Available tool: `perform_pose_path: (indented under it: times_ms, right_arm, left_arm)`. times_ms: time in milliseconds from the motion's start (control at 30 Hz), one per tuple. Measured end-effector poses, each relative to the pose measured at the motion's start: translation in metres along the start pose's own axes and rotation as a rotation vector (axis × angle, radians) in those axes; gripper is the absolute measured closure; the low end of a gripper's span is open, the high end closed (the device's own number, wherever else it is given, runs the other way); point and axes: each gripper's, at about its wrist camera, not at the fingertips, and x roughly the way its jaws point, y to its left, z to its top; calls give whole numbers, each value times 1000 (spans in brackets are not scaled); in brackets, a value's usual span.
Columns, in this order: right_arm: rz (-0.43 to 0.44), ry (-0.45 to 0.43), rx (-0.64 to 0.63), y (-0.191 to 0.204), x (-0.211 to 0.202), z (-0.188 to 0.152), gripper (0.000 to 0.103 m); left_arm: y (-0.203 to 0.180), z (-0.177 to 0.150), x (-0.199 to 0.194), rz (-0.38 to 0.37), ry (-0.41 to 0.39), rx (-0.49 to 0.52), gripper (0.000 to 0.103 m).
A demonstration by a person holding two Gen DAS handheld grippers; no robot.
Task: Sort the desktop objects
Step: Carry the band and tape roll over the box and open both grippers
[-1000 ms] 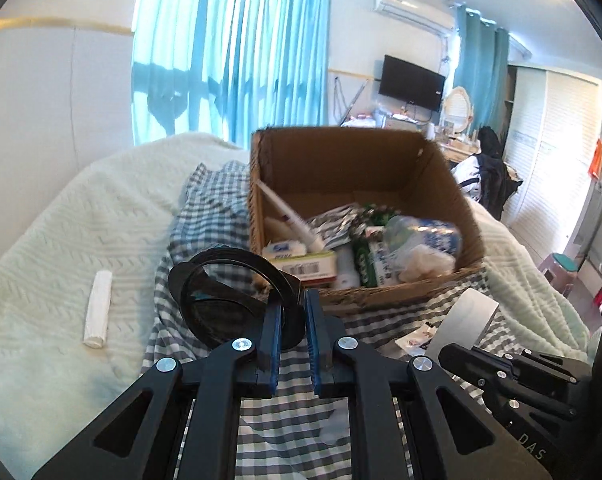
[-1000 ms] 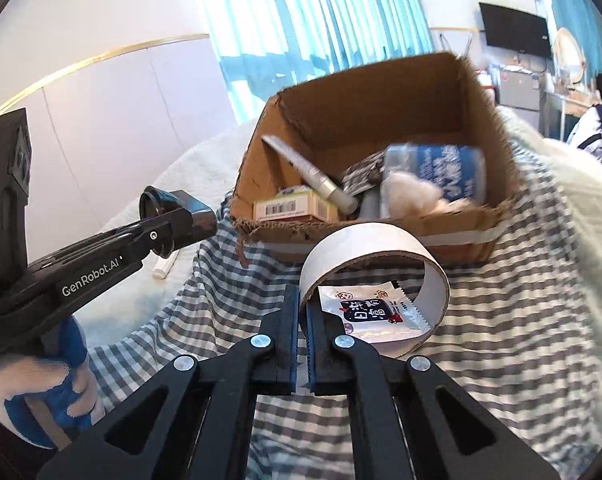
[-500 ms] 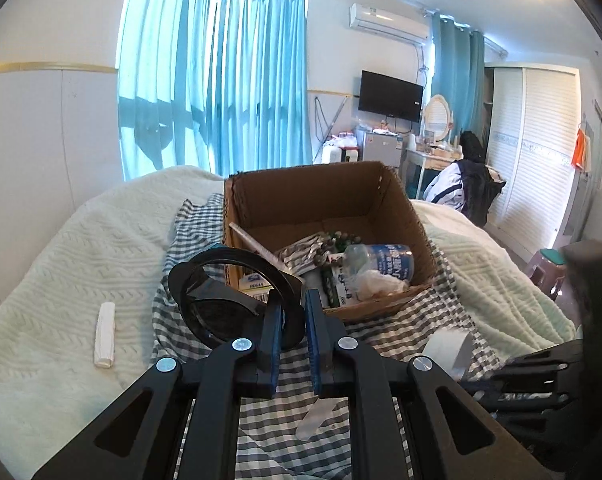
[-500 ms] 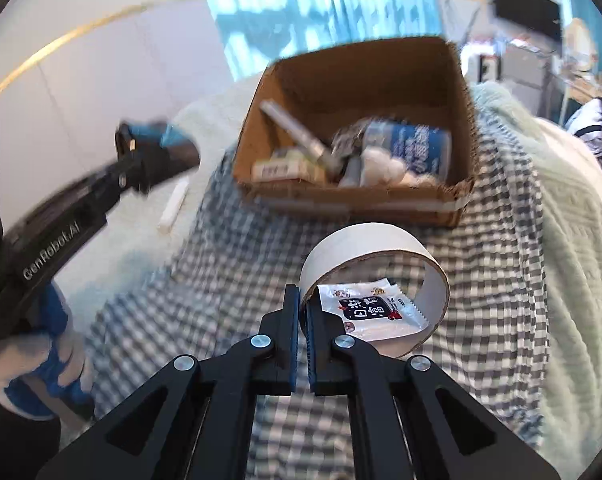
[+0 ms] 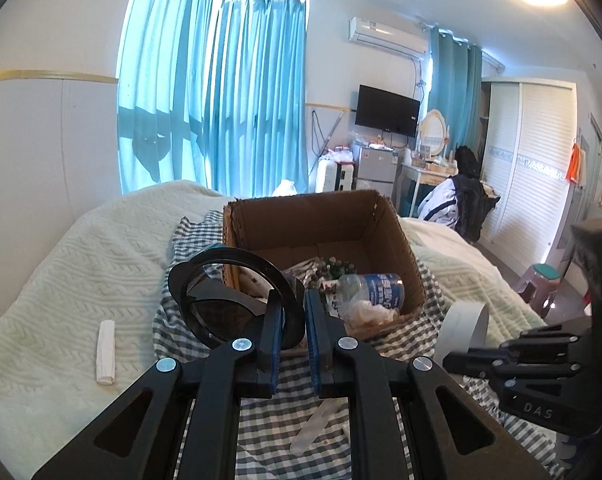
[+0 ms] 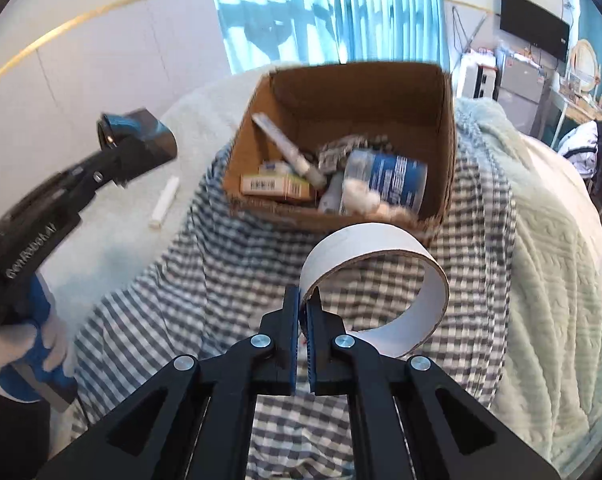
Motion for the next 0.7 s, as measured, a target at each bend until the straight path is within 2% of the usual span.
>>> perform_pose_path:
  times_ms: [200,300,467,700]
  right_arm:
    - [-11,-130,-15,2,-21,22,100]
    - [-59,-191,3,-1,-31,34,100]
    - [-99,-331,3,-5,-42,53,100]
    - [-142,-482,-15,-8,-46,71,100]
  left_arm:
    - [1,16,8,-11,-20,1,92]
    - [0,26,13,-18,-37,3,92]
    - [-2,43,23,-29,-71,8,92]
    - [-3,65,50,-35,-108,28,92]
